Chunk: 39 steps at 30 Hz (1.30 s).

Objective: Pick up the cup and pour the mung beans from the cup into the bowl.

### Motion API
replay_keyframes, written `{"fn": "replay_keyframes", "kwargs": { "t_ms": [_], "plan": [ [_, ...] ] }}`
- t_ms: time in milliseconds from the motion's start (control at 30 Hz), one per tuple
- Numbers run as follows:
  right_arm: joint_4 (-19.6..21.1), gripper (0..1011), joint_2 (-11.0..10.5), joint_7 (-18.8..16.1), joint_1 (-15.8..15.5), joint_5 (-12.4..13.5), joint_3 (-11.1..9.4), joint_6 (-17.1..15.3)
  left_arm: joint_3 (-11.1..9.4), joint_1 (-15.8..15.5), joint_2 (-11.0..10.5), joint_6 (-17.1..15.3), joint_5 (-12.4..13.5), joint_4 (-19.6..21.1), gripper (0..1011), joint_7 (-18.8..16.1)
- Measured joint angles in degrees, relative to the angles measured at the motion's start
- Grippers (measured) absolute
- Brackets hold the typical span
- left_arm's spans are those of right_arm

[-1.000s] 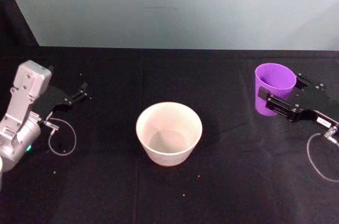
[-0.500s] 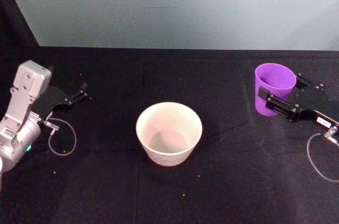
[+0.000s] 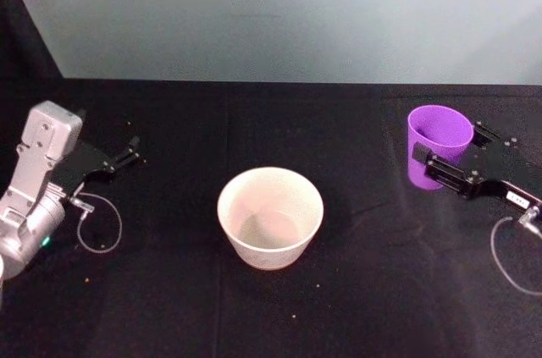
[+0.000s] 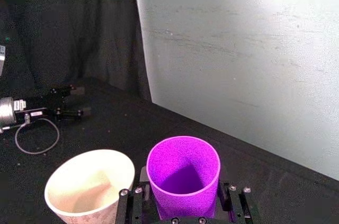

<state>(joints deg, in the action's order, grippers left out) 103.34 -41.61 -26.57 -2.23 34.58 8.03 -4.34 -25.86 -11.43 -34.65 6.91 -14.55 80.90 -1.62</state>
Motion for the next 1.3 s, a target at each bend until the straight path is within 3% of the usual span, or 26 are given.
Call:
{"fn": "replay_keyframes", "kwargs": {
  "t_ms": [1300],
  "plan": [
    [0.0, 729, 0.0, 0.0, 0.0, 0.0, 0.0, 0.0, 0.0, 0.0, 0.0, 0.0, 0.0, 0.0, 1000, 0.0]
  ]
}}
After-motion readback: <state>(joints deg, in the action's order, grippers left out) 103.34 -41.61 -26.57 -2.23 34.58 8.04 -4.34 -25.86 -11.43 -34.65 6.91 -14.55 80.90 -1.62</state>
